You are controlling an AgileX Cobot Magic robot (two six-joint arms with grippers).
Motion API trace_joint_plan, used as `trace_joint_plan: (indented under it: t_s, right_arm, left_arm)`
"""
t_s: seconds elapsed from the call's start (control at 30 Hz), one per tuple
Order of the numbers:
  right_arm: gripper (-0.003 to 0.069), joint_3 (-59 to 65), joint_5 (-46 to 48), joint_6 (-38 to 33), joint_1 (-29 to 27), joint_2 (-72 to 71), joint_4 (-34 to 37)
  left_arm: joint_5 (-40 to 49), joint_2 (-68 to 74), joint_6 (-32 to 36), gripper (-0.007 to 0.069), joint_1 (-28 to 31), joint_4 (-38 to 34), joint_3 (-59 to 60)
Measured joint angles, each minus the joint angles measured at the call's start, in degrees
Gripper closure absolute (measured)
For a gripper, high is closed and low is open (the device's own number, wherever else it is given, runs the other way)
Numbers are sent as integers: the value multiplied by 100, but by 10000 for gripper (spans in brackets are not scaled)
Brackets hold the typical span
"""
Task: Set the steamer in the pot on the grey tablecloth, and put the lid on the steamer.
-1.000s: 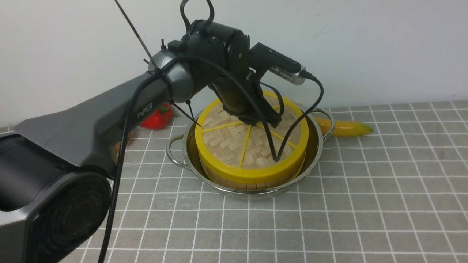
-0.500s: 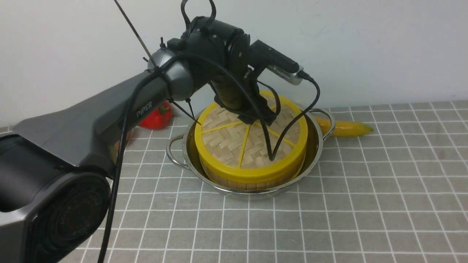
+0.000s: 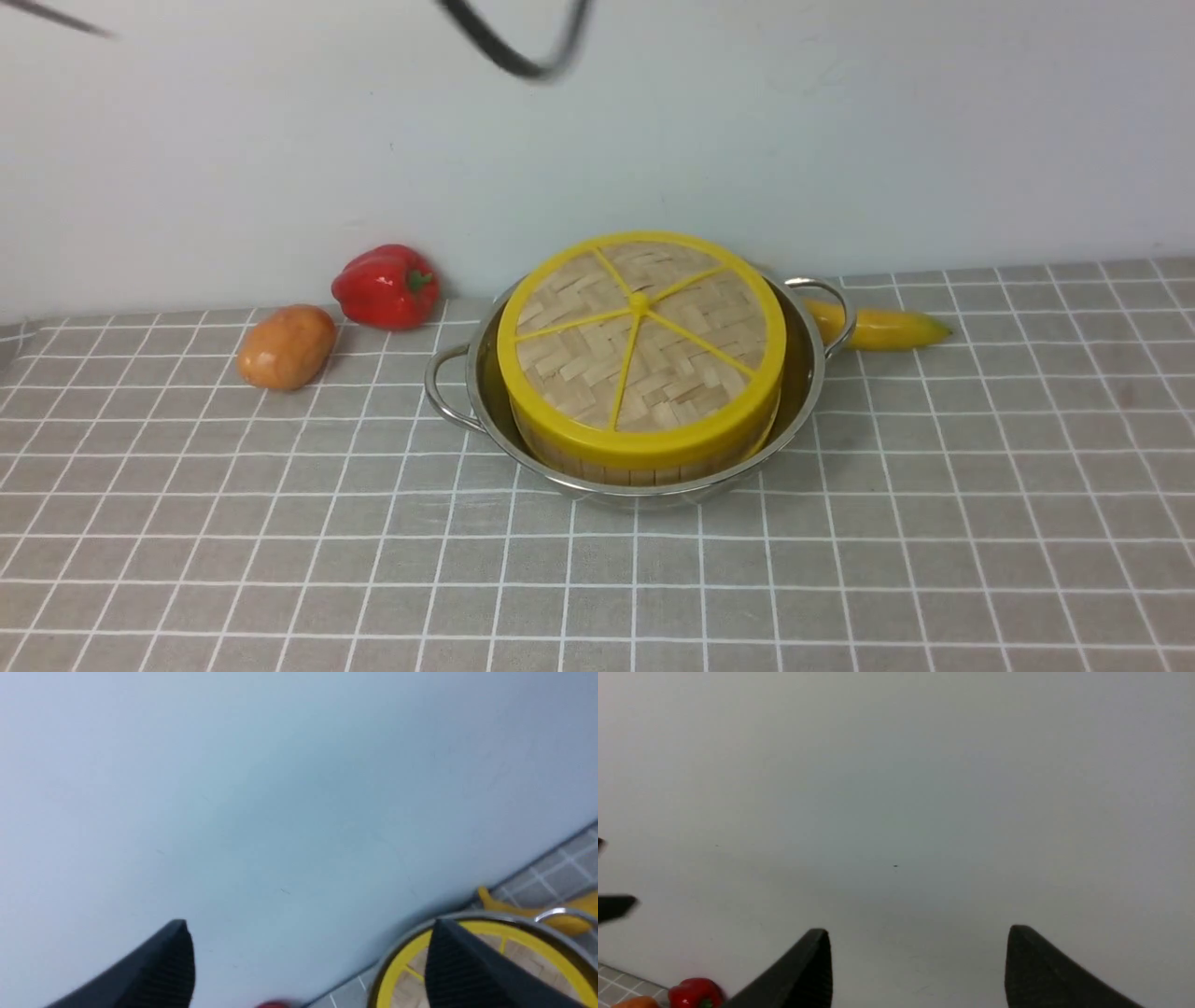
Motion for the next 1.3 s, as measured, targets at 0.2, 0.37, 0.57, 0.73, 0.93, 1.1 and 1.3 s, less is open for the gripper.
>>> trace_joint_plan:
  t_s: [0.2, 0.37, 0.57, 0.73, 0.93, 1.1, 1.3]
  right_arm:
    - [202, 181, -3, -39, 0, -206, -423]
    - [323, 1469, -34, -39, 0, -1186, -812]
    - [519, 4143, -28, 159, 0, -2886, -967]
    - [643, 6683, -211, 378, 0, -4483, -967]
    - [669, 8696, -1403, 408, 0, -5812, -961]
    - [664, 9293, -1815, 408, 0, -6212, -849]
    - [655, 9468, -1842, 408, 0, -6240, -439]
  left_arm:
    - [12, -1591, 0, 393, 0, 0, 422]
    - [18, -2879, 0, 631, 0, -5, 1646]
    - [32, -4504, -86, 648, 0, -86, 3885]
    - [-49, -6132, -571, 648, 0, -169, 6670]
    - [-1386, -7610, -1340, 648, 0, -193, 9085]
    - [-2110, -8169, -1813, 646, 0, -263, 9604]
    - [-2246, -8253, -1948, 643, 0, -305, 9632]
